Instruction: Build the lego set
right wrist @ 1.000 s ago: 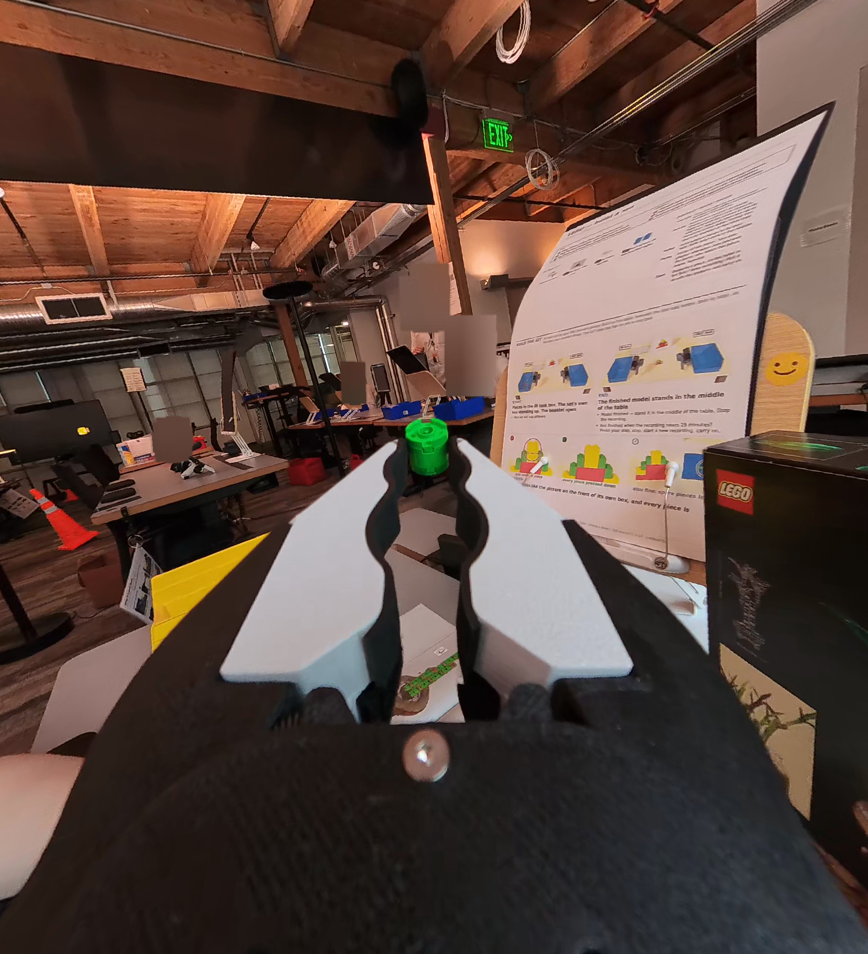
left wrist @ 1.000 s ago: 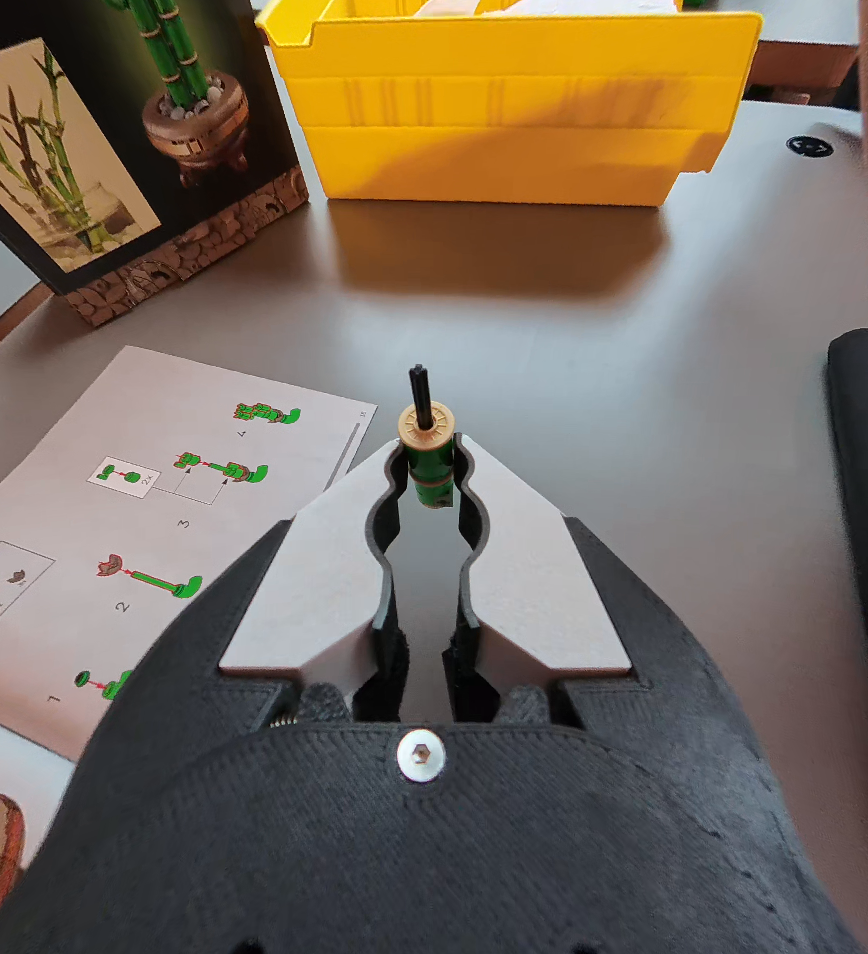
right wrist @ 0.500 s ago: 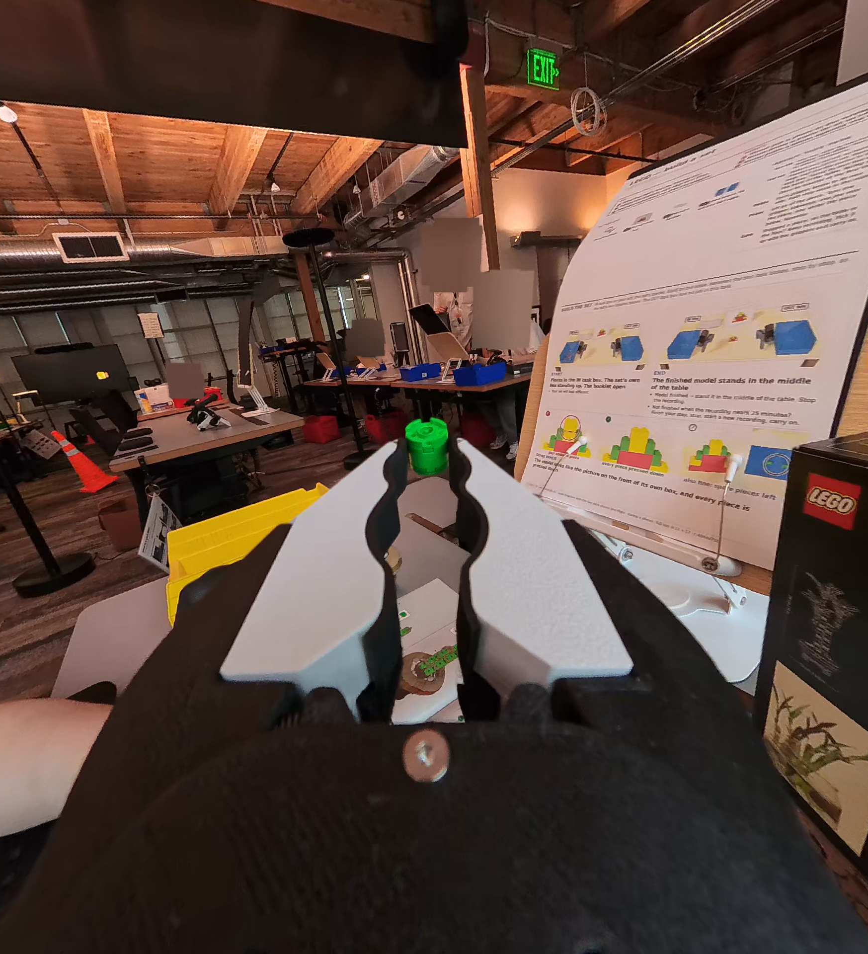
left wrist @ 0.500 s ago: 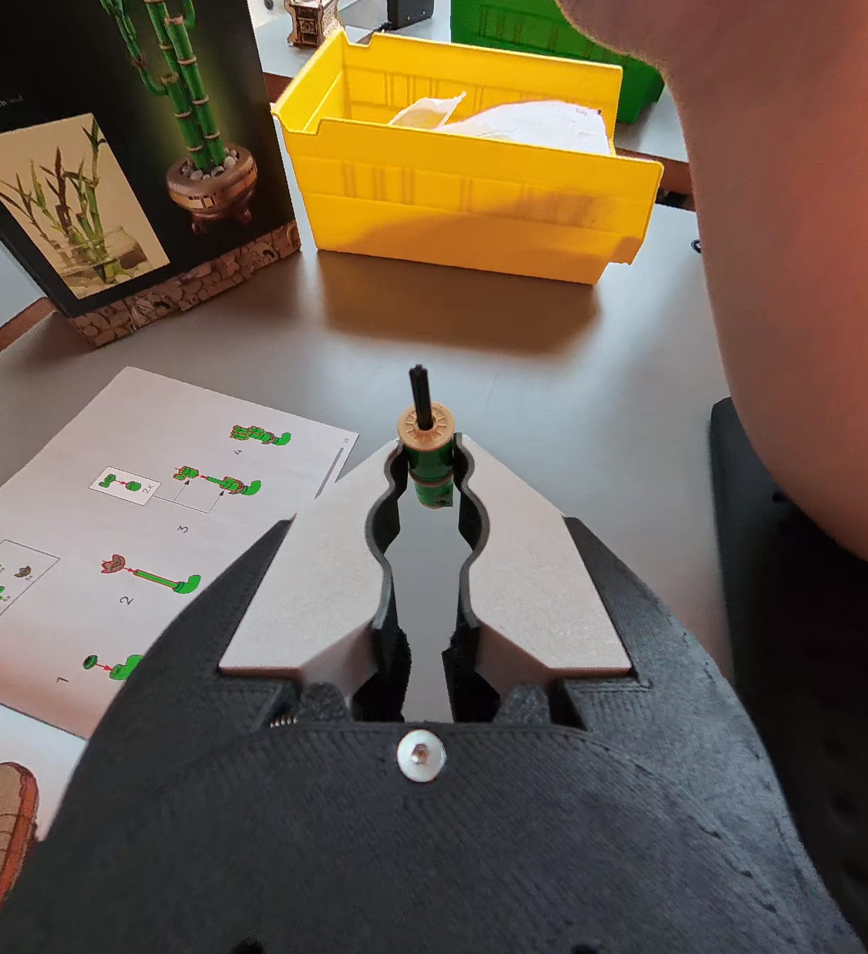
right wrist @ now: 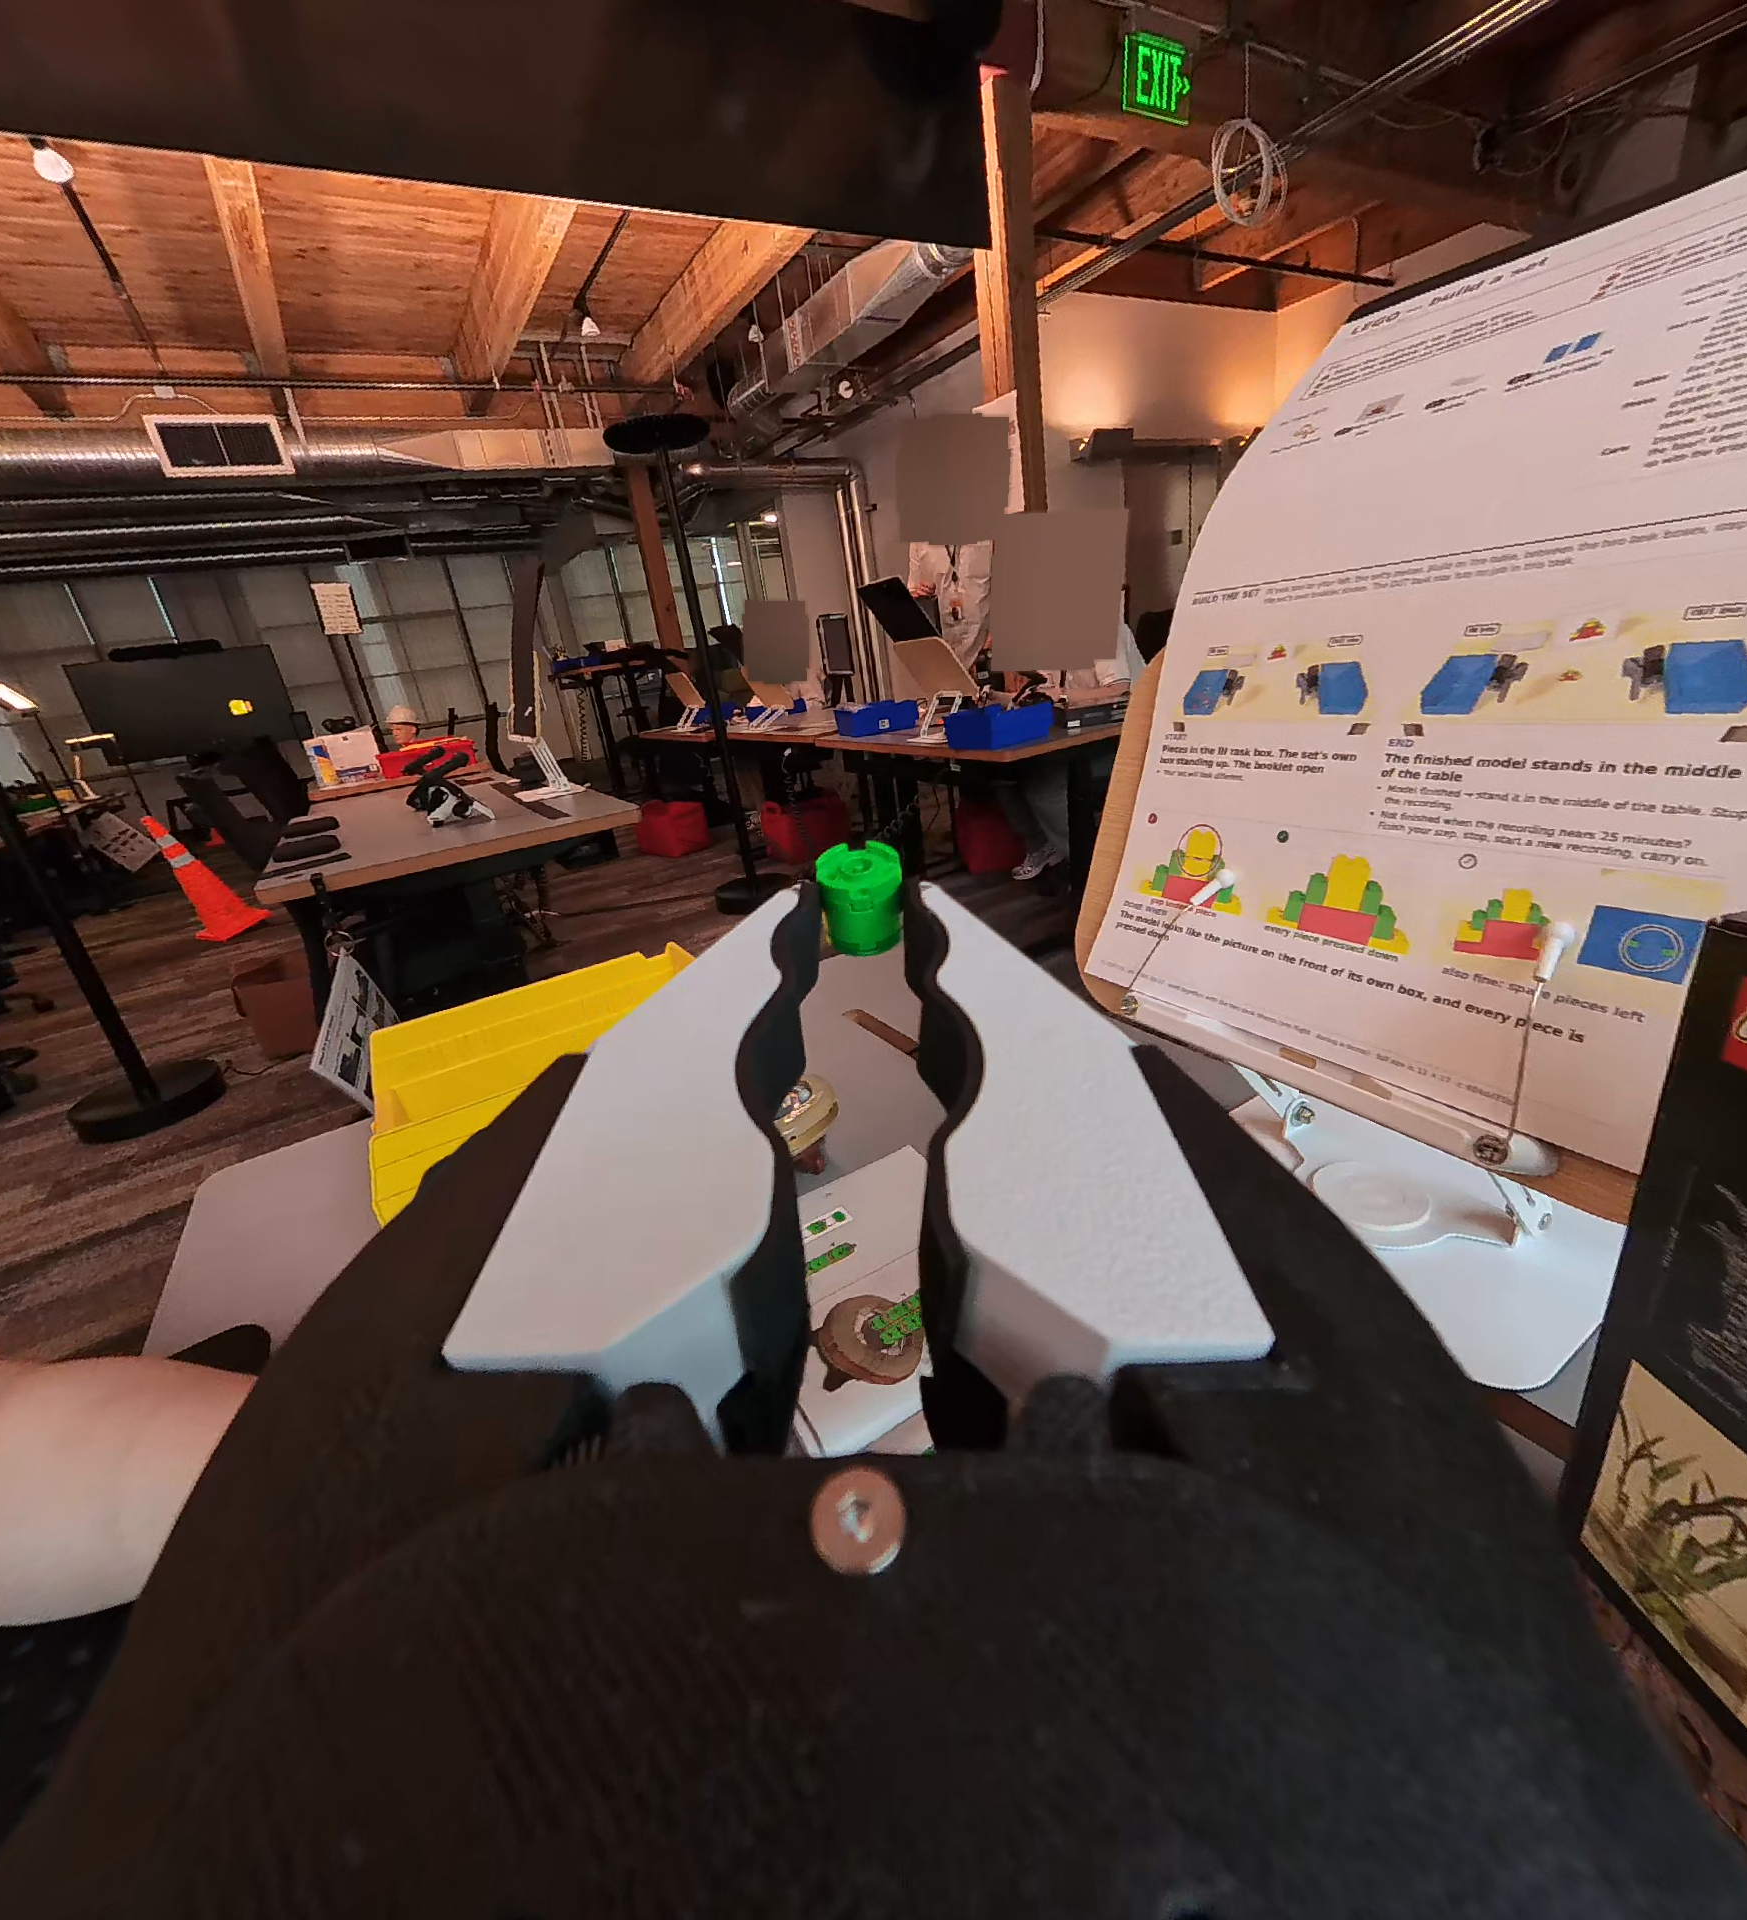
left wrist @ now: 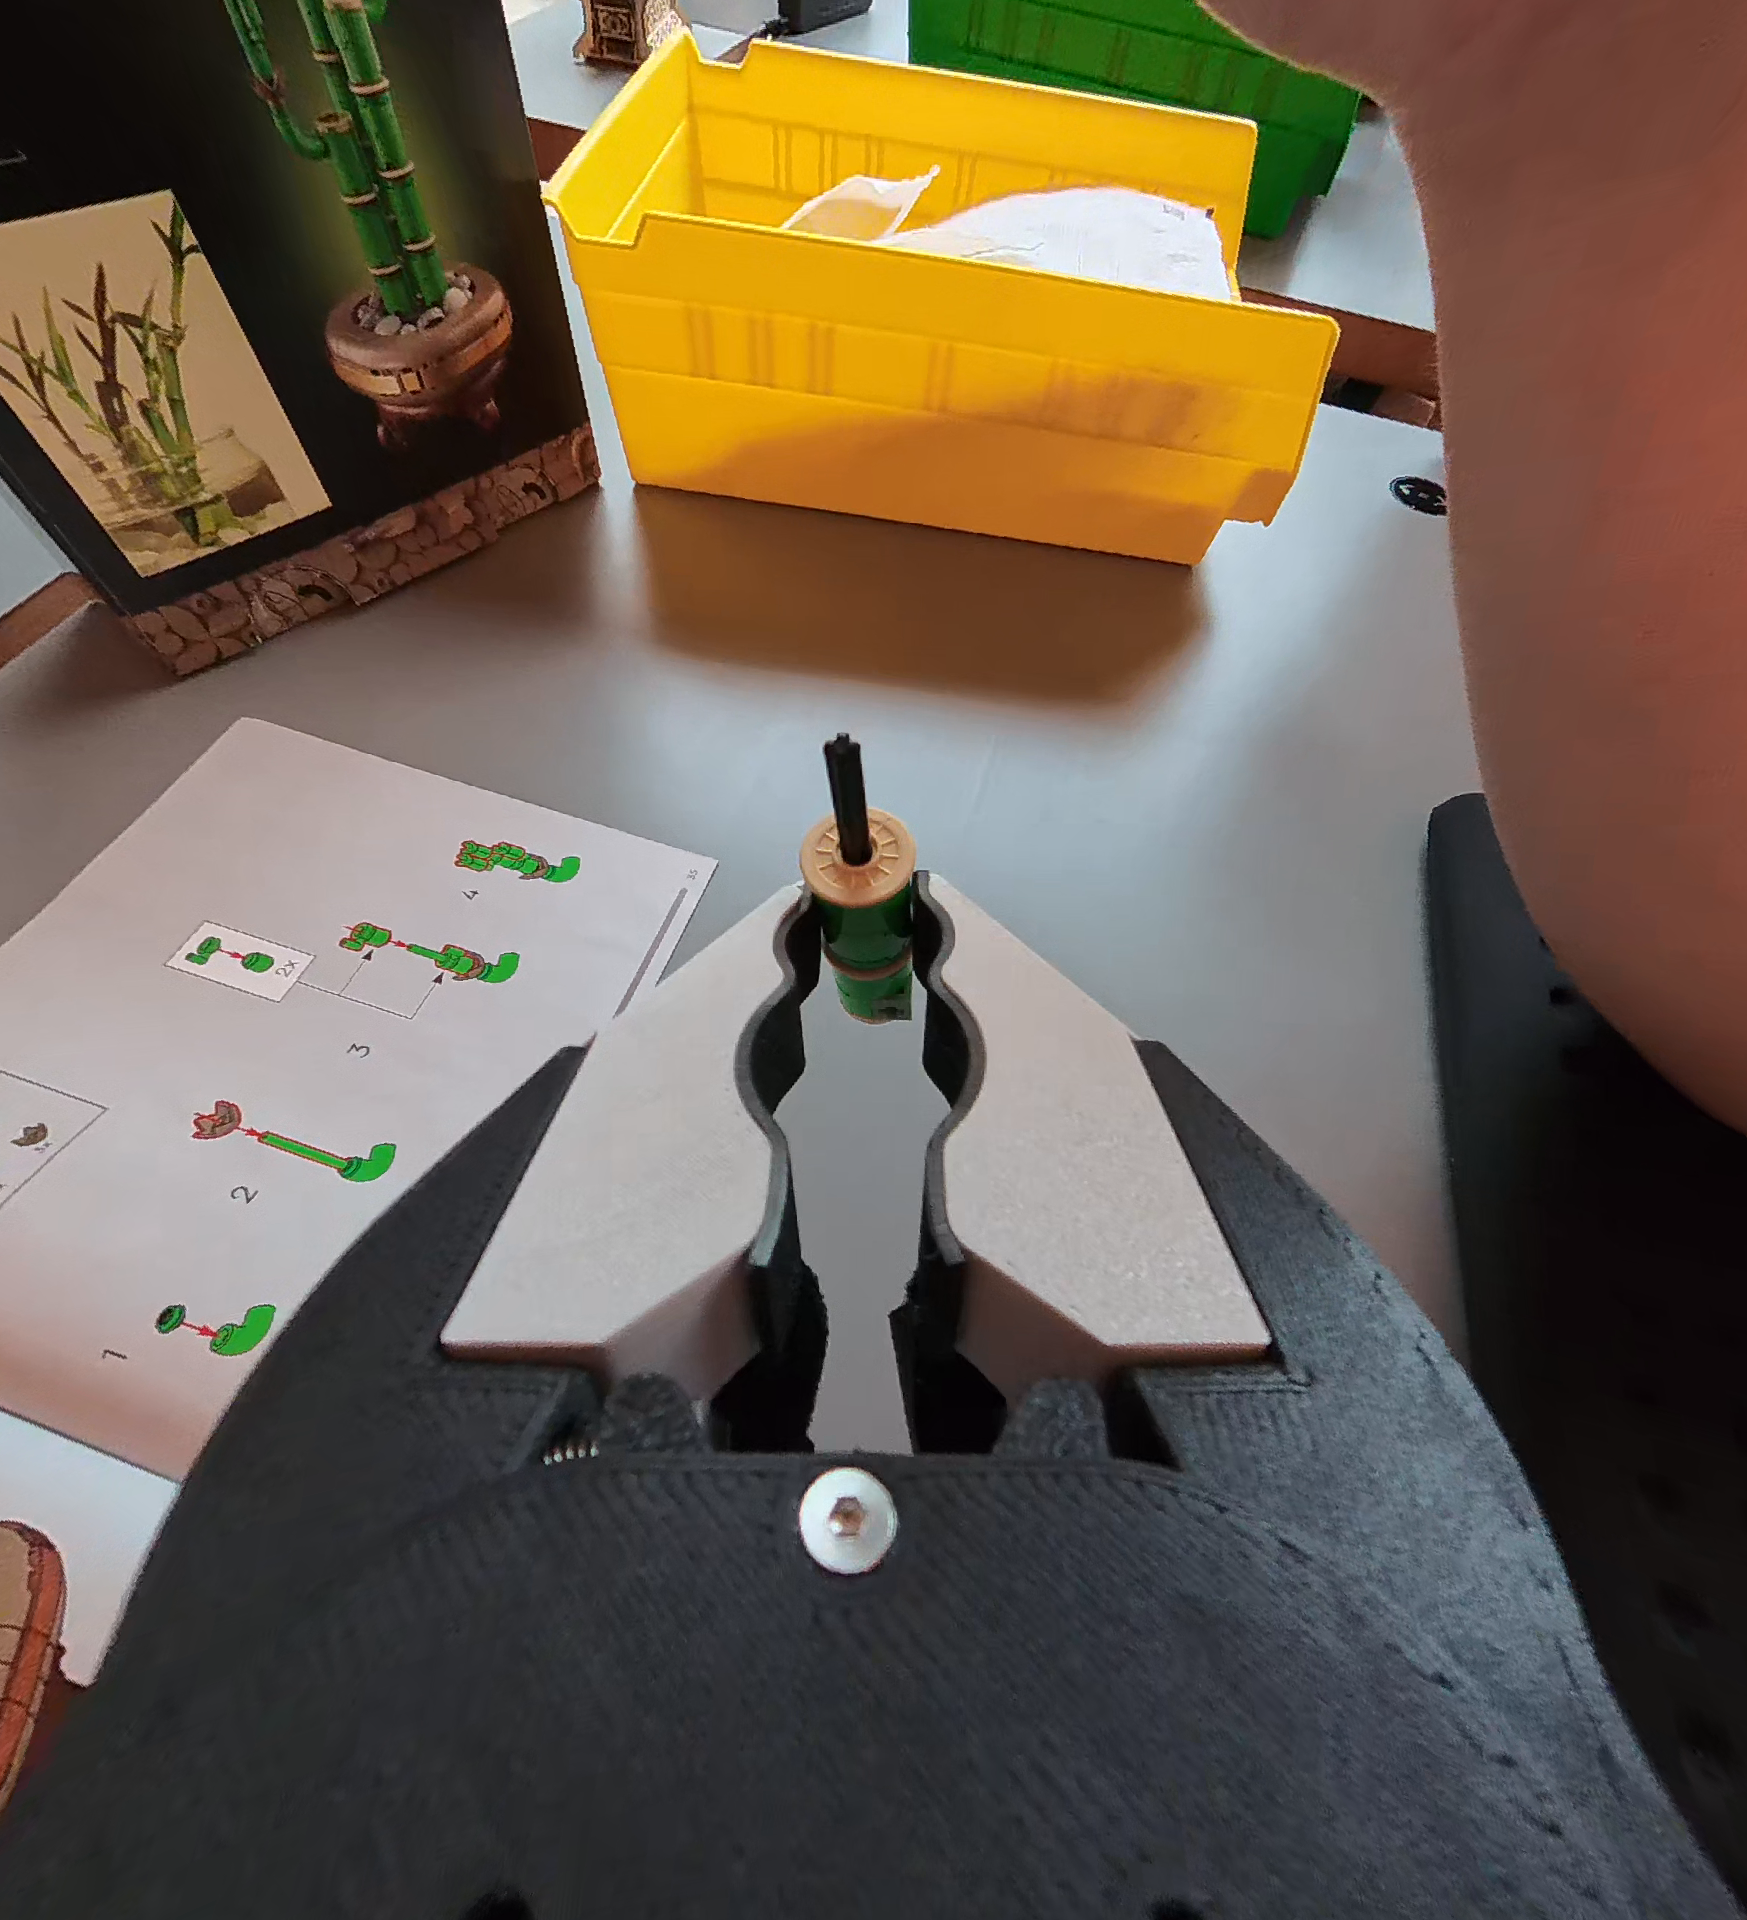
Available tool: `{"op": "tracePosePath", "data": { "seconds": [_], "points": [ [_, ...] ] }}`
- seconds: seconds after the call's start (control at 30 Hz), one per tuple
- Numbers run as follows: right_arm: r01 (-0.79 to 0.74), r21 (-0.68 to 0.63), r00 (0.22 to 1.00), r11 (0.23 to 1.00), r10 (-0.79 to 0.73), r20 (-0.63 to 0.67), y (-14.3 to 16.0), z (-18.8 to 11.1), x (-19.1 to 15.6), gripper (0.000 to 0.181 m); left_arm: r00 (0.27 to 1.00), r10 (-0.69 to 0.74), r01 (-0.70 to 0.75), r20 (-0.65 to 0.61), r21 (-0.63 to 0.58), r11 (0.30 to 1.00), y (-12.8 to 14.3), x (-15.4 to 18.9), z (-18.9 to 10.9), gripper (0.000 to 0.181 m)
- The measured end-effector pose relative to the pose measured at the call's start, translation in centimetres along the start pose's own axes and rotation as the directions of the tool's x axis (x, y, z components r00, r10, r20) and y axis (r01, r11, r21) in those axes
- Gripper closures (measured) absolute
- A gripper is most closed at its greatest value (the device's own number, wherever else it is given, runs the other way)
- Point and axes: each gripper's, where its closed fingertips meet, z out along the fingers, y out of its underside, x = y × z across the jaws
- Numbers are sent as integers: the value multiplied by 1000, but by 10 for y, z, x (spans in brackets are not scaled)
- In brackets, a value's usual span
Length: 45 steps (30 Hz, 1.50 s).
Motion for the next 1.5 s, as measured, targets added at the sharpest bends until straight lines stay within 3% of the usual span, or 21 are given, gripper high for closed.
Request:
{"op": "tracePosePath", "data": {
  "seconds": [1.5],
  "points": [
    [0,-95,1000,995,2,19,21,12,-2,166,998,-67,67,-13,-43,997,6,-13,-11,166]
  ]
}}
